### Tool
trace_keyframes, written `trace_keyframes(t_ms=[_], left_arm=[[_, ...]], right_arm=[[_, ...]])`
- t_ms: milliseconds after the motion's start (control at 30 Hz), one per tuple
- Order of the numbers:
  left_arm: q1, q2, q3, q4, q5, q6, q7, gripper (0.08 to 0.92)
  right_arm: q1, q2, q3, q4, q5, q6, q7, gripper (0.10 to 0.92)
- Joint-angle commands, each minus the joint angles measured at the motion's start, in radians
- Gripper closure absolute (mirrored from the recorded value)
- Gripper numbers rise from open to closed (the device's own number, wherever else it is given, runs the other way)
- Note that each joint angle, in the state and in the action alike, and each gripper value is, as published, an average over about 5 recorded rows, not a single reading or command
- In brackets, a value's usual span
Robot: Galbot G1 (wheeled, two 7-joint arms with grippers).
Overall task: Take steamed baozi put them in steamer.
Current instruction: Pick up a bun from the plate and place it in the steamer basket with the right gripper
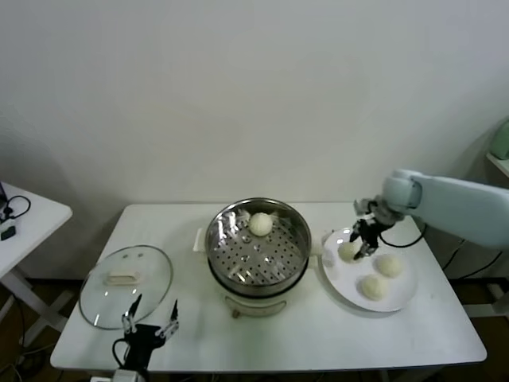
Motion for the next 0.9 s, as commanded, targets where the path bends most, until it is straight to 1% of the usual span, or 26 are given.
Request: trace_keyframes(t_ms=[33,133,233,367,467,567,700,900], left_arm=[[0.003,0.003,0.000,-0.006,-0.003,0.000,0.001,0.177],[0.004,0.004,-0.002,-0.008,-0.006,-0.001,0.000,0.177],[0.005,0.005,-0.002,-0.010,-0.008,-0.002,0.000,0.177],[0.005,0.006,0.001,-0.016,-0.011,-0.002,-0.001,0.177],[0.005,0.007,0.001,-0.021,-0.012,0.000,0.000,0.177],[0.006,0.008,0.000,-0.027,-0.016,0.002,0.001,0.177],[0.008,0.010,-0.001,-0.027,-0.020,0.004,0.001,0.177],[0.006,0.012,-0.001,-0.021,-0.020,0.003,0.001,0.177]], right_arm=[[0.446,-0.004,-0.225,0.133,0.206,0.022,-0.082,0.482],[0.511,0.032,-0.204,0.170,0.275,0.013,-0.090,0.482],[0.506,0.079,-0.124,0.209,0.336,-0.021,-0.069,0.482],[0.427,0.162,0.024,0.239,0.396,-0.074,-0.007,0.478],[0.348,0.250,0.104,0.233,0.407,-0.104,0.048,0.466],[0.263,0.343,0.147,0.202,0.395,-0.120,0.088,0.459],[0.142,0.441,0.184,0.144,0.321,-0.132,0.115,0.457],[0.020,0.514,0.181,0.081,0.208,-0.136,0.134,0.457]])
